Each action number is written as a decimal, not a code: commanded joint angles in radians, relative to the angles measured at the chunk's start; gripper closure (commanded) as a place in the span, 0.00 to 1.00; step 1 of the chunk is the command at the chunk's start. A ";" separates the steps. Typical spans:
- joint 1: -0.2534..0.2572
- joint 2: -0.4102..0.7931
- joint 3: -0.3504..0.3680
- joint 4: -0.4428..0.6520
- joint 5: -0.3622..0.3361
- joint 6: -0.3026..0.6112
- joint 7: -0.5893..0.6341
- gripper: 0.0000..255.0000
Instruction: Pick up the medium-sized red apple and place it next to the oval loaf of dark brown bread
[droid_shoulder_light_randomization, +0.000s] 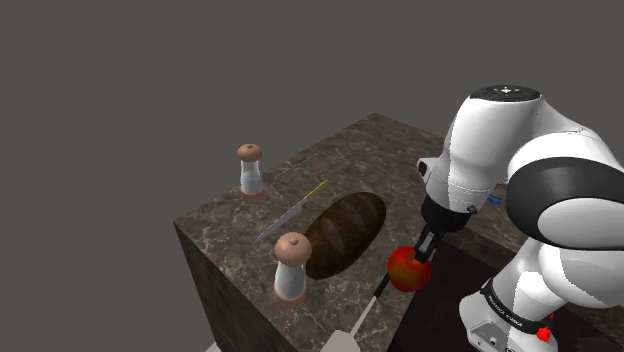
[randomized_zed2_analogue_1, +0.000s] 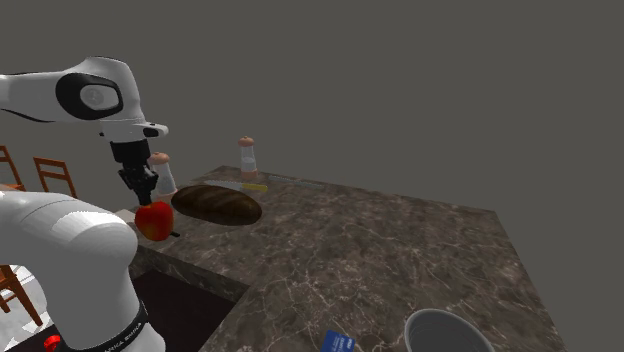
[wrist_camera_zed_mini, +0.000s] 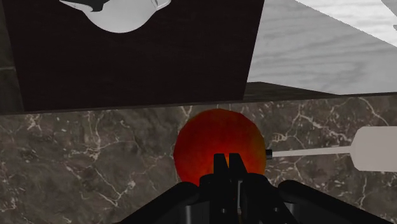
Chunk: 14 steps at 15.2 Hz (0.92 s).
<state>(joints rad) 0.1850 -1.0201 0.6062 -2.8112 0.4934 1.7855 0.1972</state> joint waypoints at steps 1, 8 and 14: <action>0.000 0.000 0.000 0.000 0.000 0.000 0.000 0.00; -0.014 -0.007 -0.033 0.060 -0.034 -0.065 0.003 0.00; -0.026 -0.006 -0.060 0.117 -0.061 -0.120 0.006 0.00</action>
<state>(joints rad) 0.1591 -1.0263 0.5471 -2.6964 0.4337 1.6681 0.2026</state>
